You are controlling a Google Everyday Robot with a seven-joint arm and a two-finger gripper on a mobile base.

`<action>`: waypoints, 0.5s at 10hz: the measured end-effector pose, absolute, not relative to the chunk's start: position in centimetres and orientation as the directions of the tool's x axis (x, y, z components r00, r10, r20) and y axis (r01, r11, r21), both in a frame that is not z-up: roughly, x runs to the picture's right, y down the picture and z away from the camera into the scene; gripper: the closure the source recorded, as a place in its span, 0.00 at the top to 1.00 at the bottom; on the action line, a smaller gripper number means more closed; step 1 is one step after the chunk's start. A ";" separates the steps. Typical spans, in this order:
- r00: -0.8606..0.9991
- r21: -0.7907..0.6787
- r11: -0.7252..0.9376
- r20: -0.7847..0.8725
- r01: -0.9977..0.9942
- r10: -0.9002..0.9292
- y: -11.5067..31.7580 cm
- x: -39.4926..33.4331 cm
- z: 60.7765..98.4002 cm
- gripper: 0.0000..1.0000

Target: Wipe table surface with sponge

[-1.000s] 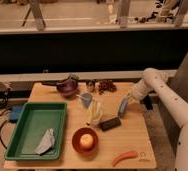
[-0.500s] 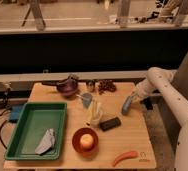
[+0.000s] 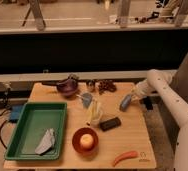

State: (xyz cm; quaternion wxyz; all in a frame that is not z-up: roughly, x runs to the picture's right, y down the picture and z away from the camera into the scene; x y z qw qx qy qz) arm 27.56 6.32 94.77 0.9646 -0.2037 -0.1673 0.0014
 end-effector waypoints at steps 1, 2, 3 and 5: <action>0.945 -0.387 0.921 0.315 0.045 0.086 6.5 27.0 95.0 0.03; 0.945 -0.382 0.924 0.314 0.035 0.094 6.6 25.8 95.3 0.03; 0.943 -0.378 0.925 0.318 0.029 0.100 6.7 24.6 95.6 0.03; 0.932 -0.378 0.925 0.345 0.028 0.113 6.7 22.2 96.0 0.03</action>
